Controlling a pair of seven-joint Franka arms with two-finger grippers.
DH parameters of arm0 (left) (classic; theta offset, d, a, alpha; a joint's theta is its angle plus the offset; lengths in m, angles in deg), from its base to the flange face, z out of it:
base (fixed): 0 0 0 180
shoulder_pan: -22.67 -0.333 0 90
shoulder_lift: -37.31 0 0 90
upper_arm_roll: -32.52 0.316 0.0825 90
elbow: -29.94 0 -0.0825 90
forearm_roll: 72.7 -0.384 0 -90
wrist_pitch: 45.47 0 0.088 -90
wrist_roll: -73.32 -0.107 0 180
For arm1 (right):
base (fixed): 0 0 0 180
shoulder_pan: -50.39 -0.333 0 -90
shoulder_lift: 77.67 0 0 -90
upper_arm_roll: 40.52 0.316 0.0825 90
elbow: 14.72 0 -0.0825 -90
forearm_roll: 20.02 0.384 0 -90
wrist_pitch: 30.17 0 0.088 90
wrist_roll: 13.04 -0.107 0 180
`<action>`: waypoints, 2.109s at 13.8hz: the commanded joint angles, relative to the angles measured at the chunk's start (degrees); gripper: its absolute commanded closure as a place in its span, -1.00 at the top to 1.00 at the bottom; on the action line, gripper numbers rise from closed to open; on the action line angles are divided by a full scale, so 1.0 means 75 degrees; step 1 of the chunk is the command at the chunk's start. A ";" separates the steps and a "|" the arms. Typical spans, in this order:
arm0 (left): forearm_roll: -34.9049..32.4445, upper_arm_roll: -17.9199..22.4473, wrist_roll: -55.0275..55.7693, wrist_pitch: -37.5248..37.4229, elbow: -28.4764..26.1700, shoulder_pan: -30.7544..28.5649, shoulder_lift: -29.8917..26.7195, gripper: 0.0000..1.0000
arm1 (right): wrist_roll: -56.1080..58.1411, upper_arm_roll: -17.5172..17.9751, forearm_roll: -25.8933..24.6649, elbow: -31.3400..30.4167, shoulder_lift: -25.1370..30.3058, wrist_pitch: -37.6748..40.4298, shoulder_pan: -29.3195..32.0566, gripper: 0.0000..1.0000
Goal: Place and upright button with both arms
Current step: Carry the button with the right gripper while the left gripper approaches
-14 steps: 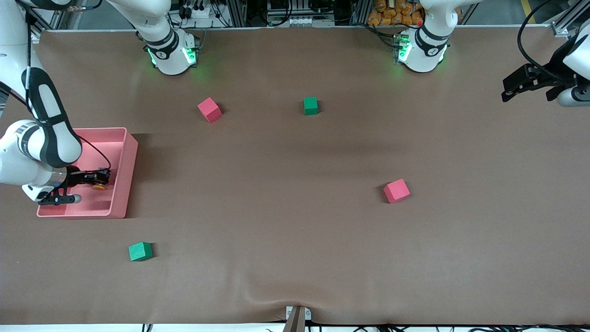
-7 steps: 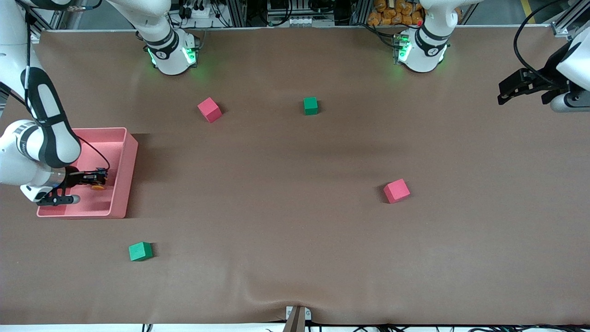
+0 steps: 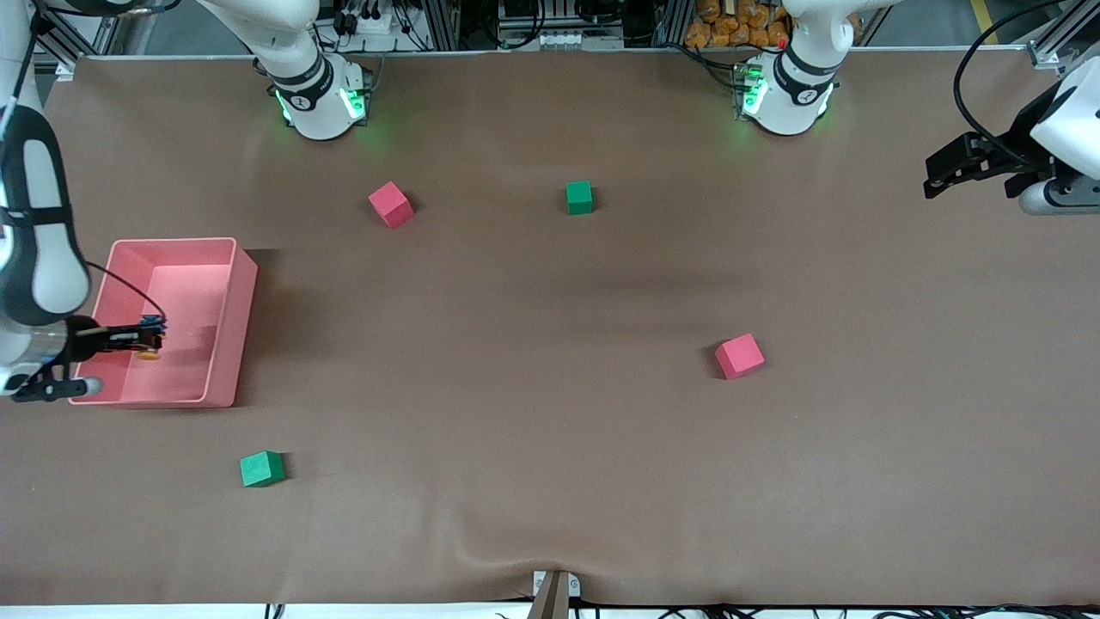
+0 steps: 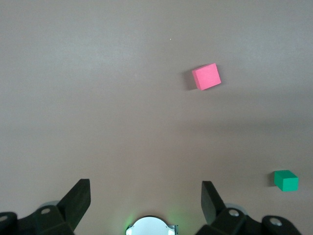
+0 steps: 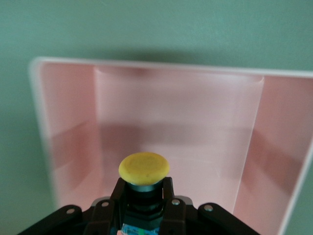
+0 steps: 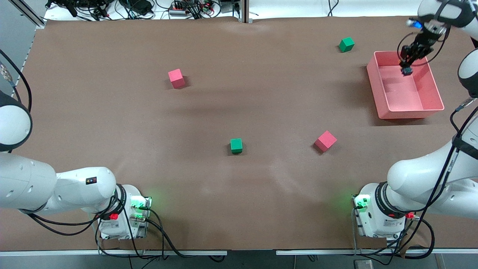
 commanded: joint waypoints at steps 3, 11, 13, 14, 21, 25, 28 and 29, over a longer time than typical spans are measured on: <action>-0.0071 -0.0057 0.0076 0.0006 0.0059 -0.0010 0.0130 1.00 | -0.1868 0.0032 0.0095 0.1405 -0.0027 0.1440 -0.1439 -1.00; -0.0059 -0.0057 0.0076 0.0134 0.0059 0.0014 0.0611 1.00 | -0.5444 0.0055 0.2567 0.1805 -0.0564 -0.0089 -0.4311 -1.00; -0.0047 -0.0069 0.0076 0.0170 0.0059 0.0025 0.0763 1.00 | -0.5670 0.0056 0.2568 0.1852 -0.0915 -0.0863 -0.5166 -1.00; -0.0047 -0.0069 0.0076 0.0240 0.0047 0.0025 0.0810 1.00 | -0.5682 0.0056 0.2568 0.1864 -0.1115 -0.1203 -0.5518 -1.00; -0.0024 -0.0069 0.0064 0.0240 -0.0198 -0.0045 0.1372 1.00 | -0.6889 0.0044 0.2533 0.2075 -0.2368 -0.2950 -0.7418 -1.00; 0.0046 -0.0127 0.0065 0.0123 -0.0246 0.0107 0.2016 1.00 | -0.6889 -0.0038 0.2450 0.2227 -0.2967 -0.3690 -0.7994 -1.00; 0.0339 -0.0174 0.0076 0.0112 -0.0246 0.0481 0.2415 1.00 | -0.6877 -0.0038 0.2450 0.2216 -0.3050 -0.3762 -0.8111 -0.64; 0.0374 -0.0174 0.0088 0.0112 -0.0234 0.0645 0.2544 1.00 | -0.6889 -0.0038 0.2439 0.2204 -0.3050 -0.3762 -0.8123 -0.28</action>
